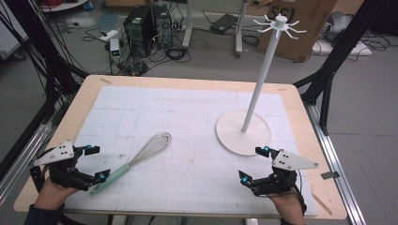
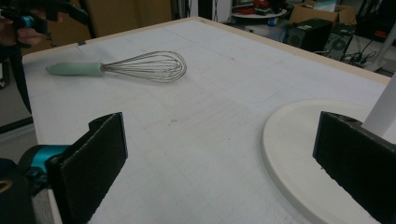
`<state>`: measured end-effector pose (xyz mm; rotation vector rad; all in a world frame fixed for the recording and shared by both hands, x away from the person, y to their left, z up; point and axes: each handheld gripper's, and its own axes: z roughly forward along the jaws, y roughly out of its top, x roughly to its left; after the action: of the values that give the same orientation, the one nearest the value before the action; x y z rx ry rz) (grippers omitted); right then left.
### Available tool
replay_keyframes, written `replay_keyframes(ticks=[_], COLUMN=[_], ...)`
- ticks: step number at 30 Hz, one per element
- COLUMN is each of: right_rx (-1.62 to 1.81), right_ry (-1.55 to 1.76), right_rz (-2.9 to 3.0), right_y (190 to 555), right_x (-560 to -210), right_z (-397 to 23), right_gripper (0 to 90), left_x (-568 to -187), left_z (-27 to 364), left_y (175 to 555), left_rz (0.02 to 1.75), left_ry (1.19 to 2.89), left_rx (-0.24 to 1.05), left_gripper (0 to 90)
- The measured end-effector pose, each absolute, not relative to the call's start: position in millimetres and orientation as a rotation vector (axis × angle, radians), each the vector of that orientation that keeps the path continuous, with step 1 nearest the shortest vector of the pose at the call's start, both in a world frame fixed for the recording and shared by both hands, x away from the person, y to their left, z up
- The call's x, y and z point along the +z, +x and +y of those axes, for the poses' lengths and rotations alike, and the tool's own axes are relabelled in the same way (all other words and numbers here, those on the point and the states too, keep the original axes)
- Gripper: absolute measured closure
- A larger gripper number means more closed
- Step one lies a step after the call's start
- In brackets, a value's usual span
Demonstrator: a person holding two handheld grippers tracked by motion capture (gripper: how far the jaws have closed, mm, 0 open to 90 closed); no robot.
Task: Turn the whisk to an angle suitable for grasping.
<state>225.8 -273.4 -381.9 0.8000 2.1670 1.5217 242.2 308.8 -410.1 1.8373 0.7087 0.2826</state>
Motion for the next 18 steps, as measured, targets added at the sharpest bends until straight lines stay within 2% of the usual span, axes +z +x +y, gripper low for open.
replay_keyframes(ticks=[18], right_rx=[1.534], right_ry=[0.812], right_rz=[2.156], right_y=[222.6], right_x=[-380.5], right_z=[-279.4], right_gripper=[2.1], left_x=[-408.9], left_z=[302.8], left_y=[243.8], left_rz=[0.712], left_ry=[1.926], left_rx=[0.224], left_gripper=[1.6])
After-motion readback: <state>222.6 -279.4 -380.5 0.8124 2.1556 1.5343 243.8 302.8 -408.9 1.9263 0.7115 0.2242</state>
